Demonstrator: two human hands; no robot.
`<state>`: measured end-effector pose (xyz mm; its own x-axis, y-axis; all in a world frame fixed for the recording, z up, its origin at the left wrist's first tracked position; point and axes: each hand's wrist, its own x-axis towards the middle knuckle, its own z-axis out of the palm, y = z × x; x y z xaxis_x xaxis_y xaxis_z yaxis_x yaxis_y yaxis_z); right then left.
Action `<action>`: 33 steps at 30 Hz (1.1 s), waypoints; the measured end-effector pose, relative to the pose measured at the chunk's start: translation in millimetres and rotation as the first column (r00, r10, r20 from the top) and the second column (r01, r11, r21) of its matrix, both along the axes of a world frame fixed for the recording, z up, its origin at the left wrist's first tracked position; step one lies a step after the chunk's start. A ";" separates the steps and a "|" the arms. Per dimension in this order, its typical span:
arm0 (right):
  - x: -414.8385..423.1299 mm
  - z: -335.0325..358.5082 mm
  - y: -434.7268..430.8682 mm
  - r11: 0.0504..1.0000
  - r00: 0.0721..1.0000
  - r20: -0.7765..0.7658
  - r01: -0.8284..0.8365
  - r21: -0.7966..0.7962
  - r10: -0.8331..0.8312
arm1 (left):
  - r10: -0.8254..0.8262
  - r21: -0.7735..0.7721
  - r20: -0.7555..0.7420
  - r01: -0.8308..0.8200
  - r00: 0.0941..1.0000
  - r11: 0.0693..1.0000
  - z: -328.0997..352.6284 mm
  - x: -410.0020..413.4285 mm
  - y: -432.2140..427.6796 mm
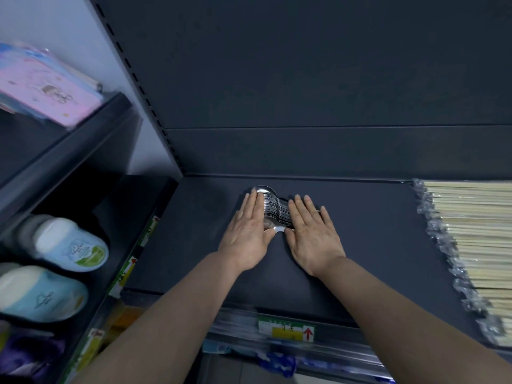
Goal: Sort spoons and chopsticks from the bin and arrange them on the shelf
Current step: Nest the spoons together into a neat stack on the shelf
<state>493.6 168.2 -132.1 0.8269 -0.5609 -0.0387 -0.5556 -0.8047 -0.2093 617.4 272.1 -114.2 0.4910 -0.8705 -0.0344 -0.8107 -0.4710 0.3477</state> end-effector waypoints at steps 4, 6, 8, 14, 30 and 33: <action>-0.1 1.3 -0.6 1.000 1.000 0.001 -0.003 0.006 0.003 | 0.002 0.018 -0.014 -0.001 1.000 1.000 0.9 -1.6 4.6; -0.7 1.9 0.0 1.000 1.000 -0.005 -0.008 0.010 0.008 | 0.003 0.030 -0.019 -0.002 1.000 1.000 1.7 -2.3 6.2; -1.8 1.9 1.7 1.000 1.000 0.000 -0.012 0.005 0.012 | 0.006 0.041 -0.028 -0.005 1.000 0.999 2.2 -3.2 8.0; -3.1 1.5 4.3 1.000 1.000 0.009 -0.018 0.014 0.018 | 0.004 0.086 -0.025 -0.002 1.000 0.996 1.8 -5.2 13.9; -9.2 9.6 15.7 0.999 0.992 -0.122 -0.034 0.035 0.038 | 0.008 0.175 -0.027 -0.003 1.000 0.985 8.7 -13.7 28.2; -12.6 10.2 16.8 0.997 0.989 -0.136 -0.051 0.051 0.057 | 0.011 0.178 -0.045 -0.003 0.999 0.984 8.5 -16.5 31.7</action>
